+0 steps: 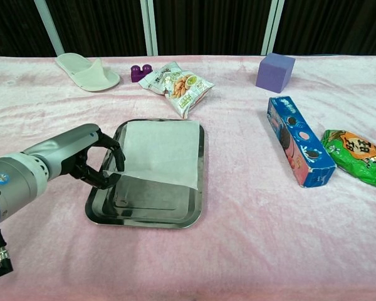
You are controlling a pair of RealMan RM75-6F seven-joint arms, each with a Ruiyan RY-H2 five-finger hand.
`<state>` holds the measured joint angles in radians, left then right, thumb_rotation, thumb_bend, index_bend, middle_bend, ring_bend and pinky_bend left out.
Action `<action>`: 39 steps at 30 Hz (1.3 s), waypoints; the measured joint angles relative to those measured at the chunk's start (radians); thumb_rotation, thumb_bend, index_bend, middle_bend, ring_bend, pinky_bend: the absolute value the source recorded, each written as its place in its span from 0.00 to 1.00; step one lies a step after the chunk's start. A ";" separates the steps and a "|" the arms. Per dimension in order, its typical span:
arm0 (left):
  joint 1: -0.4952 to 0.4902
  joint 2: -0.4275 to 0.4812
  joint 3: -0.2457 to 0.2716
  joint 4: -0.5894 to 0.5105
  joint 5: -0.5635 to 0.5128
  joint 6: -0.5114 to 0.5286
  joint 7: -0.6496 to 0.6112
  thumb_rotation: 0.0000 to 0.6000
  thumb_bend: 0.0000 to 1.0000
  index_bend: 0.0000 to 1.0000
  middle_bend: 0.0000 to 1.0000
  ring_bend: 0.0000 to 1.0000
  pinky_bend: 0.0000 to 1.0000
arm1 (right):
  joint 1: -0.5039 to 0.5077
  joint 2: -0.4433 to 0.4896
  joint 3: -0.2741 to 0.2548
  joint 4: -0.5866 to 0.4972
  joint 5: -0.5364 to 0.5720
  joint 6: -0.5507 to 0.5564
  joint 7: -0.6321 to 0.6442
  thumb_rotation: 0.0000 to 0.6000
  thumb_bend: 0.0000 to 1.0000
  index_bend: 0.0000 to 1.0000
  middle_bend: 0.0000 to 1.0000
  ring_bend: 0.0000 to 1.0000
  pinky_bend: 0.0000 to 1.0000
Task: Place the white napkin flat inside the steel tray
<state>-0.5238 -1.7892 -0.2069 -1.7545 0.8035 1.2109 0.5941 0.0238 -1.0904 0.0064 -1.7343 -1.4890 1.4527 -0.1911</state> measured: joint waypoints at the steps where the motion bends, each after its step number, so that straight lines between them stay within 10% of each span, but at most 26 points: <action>1: -0.002 0.000 0.000 0.000 -0.002 -0.001 -0.002 1.00 0.45 0.60 0.26 0.00 0.00 | 0.000 0.000 0.000 0.000 0.000 0.000 0.000 1.00 0.24 0.00 0.00 0.05 0.16; 39: -0.038 0.034 0.054 -0.017 -0.041 -0.018 -0.006 1.00 0.42 0.59 0.24 0.00 0.00 | 0.000 0.003 0.001 -0.005 0.007 -0.003 -0.005 1.00 0.24 0.00 0.00 0.05 0.16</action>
<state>-0.5622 -1.7554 -0.1532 -1.7712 0.7622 1.1928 0.5877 0.0234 -1.0874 0.0070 -1.7389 -1.4824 1.4493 -0.1963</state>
